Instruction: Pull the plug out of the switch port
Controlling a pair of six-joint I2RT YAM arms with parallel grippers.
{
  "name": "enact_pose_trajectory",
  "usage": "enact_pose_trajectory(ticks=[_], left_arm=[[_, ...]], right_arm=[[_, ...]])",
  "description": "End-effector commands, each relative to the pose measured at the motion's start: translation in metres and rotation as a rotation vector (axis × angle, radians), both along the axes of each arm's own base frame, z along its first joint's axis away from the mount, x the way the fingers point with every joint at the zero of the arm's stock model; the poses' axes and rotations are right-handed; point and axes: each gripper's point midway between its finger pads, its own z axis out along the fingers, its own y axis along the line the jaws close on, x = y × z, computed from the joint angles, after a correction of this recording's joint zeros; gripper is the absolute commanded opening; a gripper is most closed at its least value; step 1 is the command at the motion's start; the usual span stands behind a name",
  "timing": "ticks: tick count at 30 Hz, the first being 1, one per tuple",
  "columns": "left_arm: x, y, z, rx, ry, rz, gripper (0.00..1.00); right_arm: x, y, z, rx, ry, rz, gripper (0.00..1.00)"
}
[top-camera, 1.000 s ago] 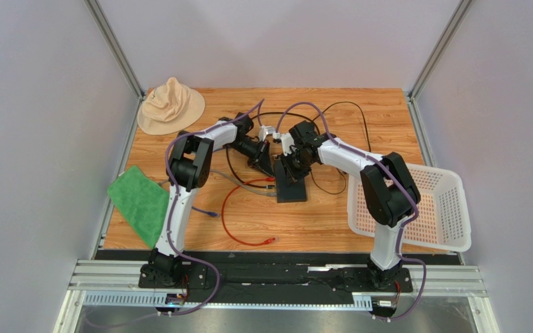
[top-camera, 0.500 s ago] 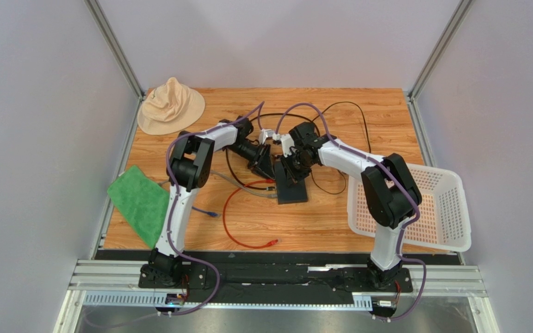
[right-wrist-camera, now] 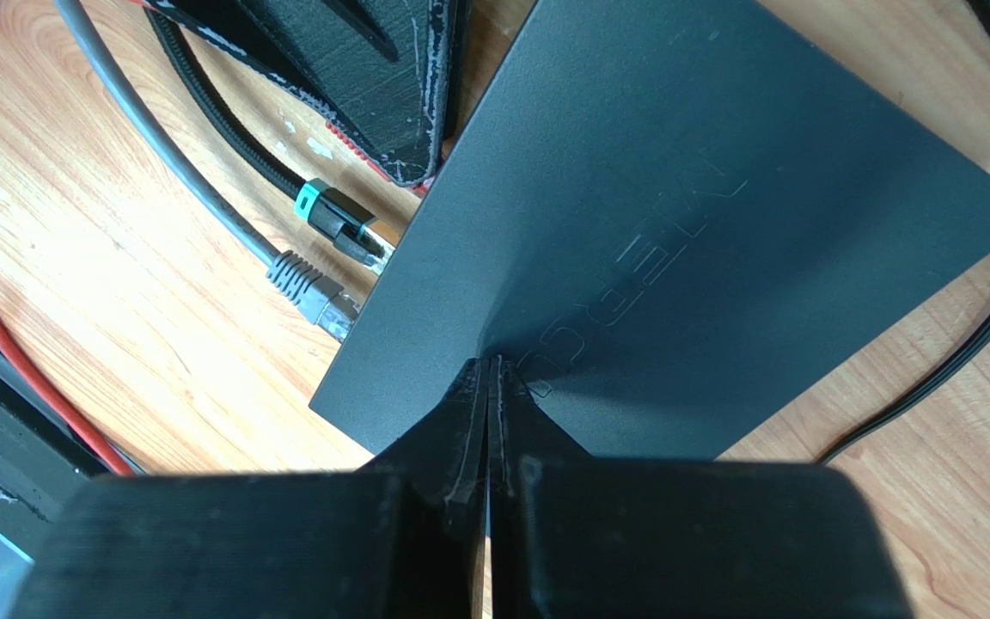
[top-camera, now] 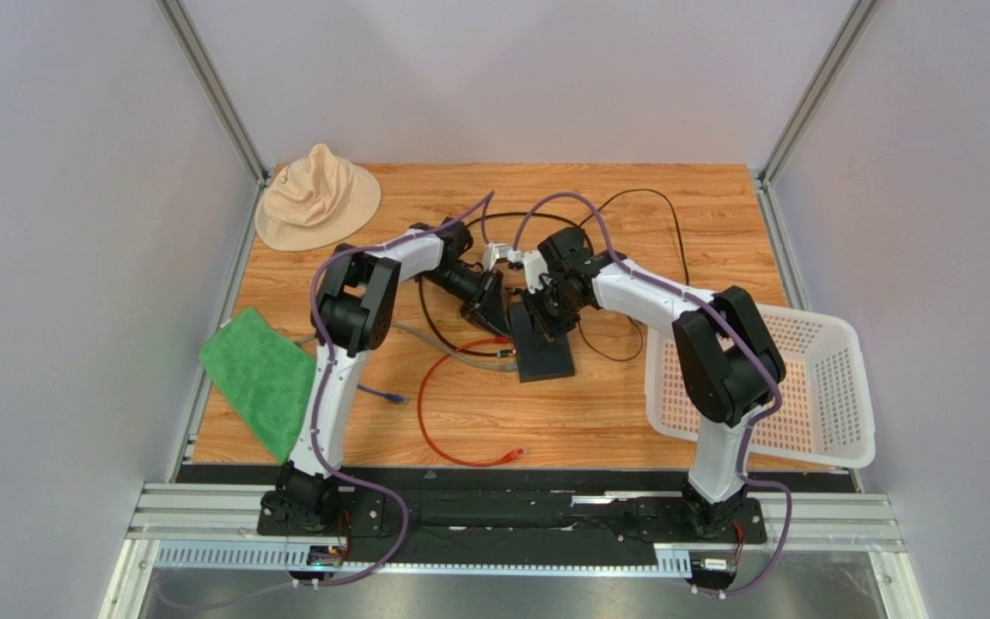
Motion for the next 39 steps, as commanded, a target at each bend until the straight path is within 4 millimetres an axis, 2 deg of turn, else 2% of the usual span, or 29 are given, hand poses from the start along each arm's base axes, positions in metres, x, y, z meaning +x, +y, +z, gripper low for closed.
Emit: enact_pose_trajectory(ticks=[1, 4, 7, 10, 13, 17, 19, 23, 24, 31, 37, 39], left_arm=[[-0.029, -0.019, 0.028, -0.093, 0.125, -0.061, 0.03], [-0.033, -0.018, 0.04, -0.128, 0.18, -0.061, 0.0], [-0.041, -0.014, 0.041, -0.128, 0.179, -0.082, 0.0], [-0.049, -0.008, 0.033, -0.112, 0.193, -0.091, 0.0], [-0.041, -0.006, 0.034, -0.099, 0.159, -0.088, 0.0], [-0.02, -0.006, 0.036, -0.073, 0.072, -0.093, 0.0], [-0.025, -0.004, 0.035, -0.068, 0.085, -0.097, 0.0], [-0.055, 0.01, 0.024, -0.059, 0.169, -0.133, 0.0], [-0.057, 0.013, 0.024, -0.052, 0.167, -0.141, 0.0], [-0.037, 0.025, 0.025, 0.02, 0.033, -0.181, 0.0], [-0.056, 0.045, 0.013, 0.058, 0.086, -0.198, 0.0], [-0.049, 0.053, 0.013, 0.083, 0.056, -0.192, 0.0]], right_arm=[[0.003, -0.001, -0.013, -0.024, -0.04, 0.015, 0.01], [0.002, -0.002, -0.014, -0.029, -0.039, 0.012, 0.01], [0.003, -0.002, -0.016, -0.031, -0.038, 0.007, 0.01], [0.005, -0.002, -0.017, -0.034, -0.035, -0.003, 0.01], [0.004, -0.004, -0.022, -0.045, -0.019, -0.013, 0.01], [0.003, -0.005, -0.025, -0.05, -0.005, -0.021, 0.01], [0.003, -0.006, -0.025, -0.051, -0.003, -0.024, 0.01], [0.004, -0.006, -0.025, -0.053, -0.009, -0.025, 0.01], [0.004, -0.006, -0.024, -0.051, -0.009, -0.026, 0.01], [0.008, -0.008, -0.026, -0.048, 0.008, -0.046, 0.01], [0.02, -0.013, -0.022, -0.047, -0.014, -0.059, 0.01], [0.022, -0.015, -0.022, -0.045, -0.016, -0.067, 0.01]])
